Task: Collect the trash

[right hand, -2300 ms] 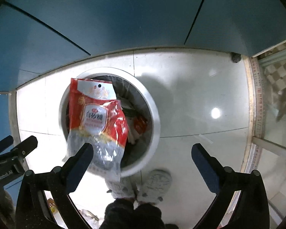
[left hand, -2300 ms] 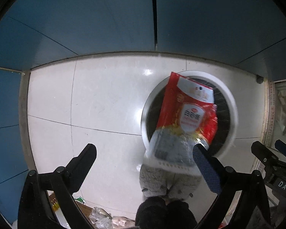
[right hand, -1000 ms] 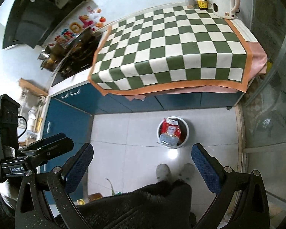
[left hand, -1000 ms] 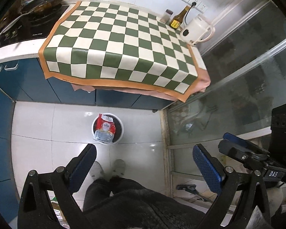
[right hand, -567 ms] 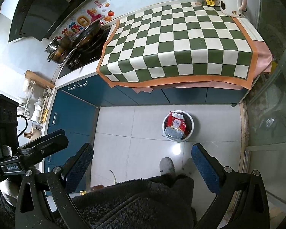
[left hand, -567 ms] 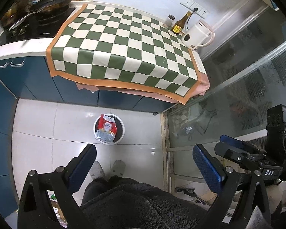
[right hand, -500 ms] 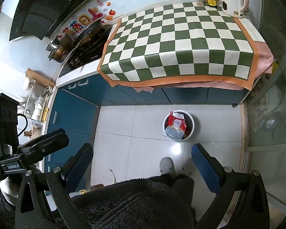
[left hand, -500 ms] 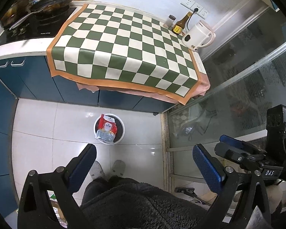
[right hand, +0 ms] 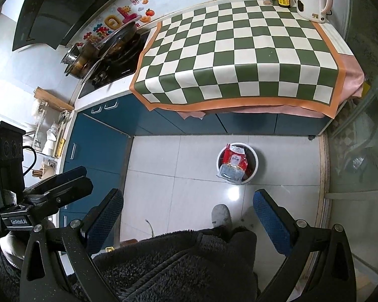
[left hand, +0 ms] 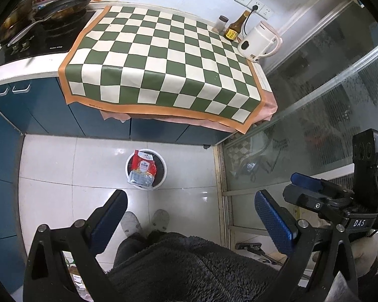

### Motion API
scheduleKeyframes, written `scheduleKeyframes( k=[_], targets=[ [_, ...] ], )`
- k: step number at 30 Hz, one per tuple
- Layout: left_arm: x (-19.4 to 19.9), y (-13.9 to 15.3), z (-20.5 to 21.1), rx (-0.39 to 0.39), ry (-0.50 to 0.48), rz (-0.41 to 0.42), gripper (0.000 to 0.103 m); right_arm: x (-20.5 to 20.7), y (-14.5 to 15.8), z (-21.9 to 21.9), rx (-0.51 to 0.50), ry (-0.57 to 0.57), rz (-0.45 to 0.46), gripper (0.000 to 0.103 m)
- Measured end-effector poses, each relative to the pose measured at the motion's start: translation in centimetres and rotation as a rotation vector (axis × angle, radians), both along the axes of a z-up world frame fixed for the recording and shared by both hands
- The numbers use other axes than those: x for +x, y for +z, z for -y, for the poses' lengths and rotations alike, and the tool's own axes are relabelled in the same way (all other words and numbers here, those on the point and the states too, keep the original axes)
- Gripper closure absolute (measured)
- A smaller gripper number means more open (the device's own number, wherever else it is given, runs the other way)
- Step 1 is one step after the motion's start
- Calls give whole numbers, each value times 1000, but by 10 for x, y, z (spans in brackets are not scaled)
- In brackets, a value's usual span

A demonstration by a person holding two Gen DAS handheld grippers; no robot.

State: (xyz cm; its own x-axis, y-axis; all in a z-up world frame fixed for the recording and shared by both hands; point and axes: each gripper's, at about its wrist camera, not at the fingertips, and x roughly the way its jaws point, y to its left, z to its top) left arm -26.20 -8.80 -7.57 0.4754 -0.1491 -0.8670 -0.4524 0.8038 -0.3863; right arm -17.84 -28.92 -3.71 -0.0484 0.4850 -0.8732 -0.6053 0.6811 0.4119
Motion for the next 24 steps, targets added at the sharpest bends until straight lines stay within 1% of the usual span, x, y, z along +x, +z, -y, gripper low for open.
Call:
scheduleKeyframes(
  k=[9,24],
  targets=[
    [2,0,0,-4,-2,-1,0,-1,-2,1,-1,6,-9,0],
    [-7,-3,-3,-11,27,2,0,-3,-4,-5,-6,31,-20,0]
  ],
)
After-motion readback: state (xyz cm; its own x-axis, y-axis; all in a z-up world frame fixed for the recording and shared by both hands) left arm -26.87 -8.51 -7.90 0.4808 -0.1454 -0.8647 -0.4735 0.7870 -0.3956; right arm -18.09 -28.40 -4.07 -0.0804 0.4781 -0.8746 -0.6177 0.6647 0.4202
